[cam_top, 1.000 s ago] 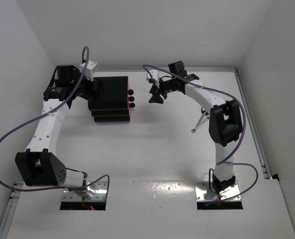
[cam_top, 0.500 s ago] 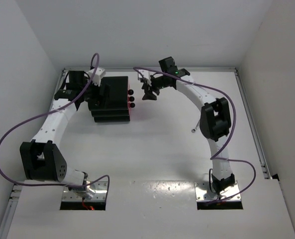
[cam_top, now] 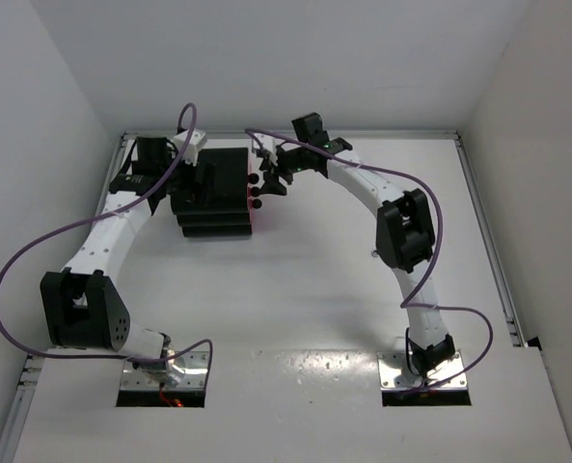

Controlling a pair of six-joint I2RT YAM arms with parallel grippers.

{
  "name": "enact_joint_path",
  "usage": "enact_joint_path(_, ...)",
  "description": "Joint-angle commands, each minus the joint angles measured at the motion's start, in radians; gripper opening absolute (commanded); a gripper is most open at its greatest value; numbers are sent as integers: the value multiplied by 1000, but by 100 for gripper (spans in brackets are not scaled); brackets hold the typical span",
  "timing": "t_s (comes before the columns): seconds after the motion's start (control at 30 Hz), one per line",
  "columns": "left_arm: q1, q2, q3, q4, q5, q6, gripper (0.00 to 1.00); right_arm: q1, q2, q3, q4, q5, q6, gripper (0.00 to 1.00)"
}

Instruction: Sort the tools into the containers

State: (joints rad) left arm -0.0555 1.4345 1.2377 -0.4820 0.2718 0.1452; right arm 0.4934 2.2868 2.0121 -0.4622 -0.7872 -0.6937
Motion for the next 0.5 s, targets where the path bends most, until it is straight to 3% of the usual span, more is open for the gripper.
enact_joint_path(0.0,-17,17,-27,-36,-3,-24,99,19,-3,40,100,17,60,69)
enact_joint_path(0.37,-17,26,-27,-27,-3,-24,99,48,17,70,100,-13,60,69)
enact_joint_path(0.47,-17,26,-27,-27,-3,-24,99,48,17,79,109,-14,60,65)
